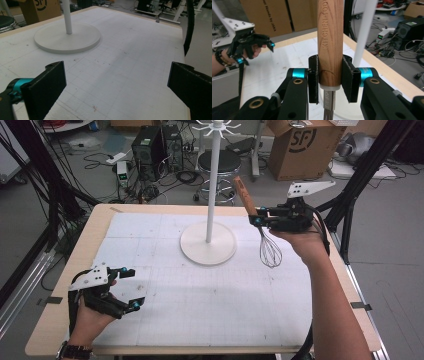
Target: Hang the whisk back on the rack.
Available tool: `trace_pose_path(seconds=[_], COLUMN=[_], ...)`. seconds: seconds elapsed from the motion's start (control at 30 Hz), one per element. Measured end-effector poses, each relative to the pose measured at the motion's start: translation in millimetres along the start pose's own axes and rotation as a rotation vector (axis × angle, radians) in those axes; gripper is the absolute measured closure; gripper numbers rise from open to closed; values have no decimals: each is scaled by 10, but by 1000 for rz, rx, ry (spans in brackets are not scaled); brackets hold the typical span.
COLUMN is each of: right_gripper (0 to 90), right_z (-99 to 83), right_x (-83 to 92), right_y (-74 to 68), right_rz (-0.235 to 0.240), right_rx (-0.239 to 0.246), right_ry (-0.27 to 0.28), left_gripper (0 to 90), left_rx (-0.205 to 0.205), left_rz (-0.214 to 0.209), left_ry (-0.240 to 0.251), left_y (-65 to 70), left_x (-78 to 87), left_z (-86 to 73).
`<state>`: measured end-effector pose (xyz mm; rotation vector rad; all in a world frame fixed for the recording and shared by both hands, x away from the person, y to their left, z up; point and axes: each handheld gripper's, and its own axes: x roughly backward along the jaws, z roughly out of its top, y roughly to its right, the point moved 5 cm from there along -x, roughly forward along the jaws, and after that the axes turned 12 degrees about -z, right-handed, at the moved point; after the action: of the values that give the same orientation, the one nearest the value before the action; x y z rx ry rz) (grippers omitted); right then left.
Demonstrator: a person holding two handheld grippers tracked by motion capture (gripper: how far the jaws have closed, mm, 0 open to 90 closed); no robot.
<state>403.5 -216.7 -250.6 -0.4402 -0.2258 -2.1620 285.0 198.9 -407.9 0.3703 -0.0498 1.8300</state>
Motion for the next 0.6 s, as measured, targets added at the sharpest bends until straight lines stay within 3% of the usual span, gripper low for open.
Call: trace_pose_path(seconds=[0.5, 0.6], right_gripper=[705, 705], right_z=[398, 514], right_x=[-29, -39], right_y=[279, 306], right_rz=[-20, -27], right_rx=[-38, -20], right_ry=[61, 63], left_gripper=[24, 24], left_rx=[8, 8], left_rz=[4, 8], left_ry=[0, 3], left_y=[-14, -20], left_x=[13, 28], left_z=[-19, -17])
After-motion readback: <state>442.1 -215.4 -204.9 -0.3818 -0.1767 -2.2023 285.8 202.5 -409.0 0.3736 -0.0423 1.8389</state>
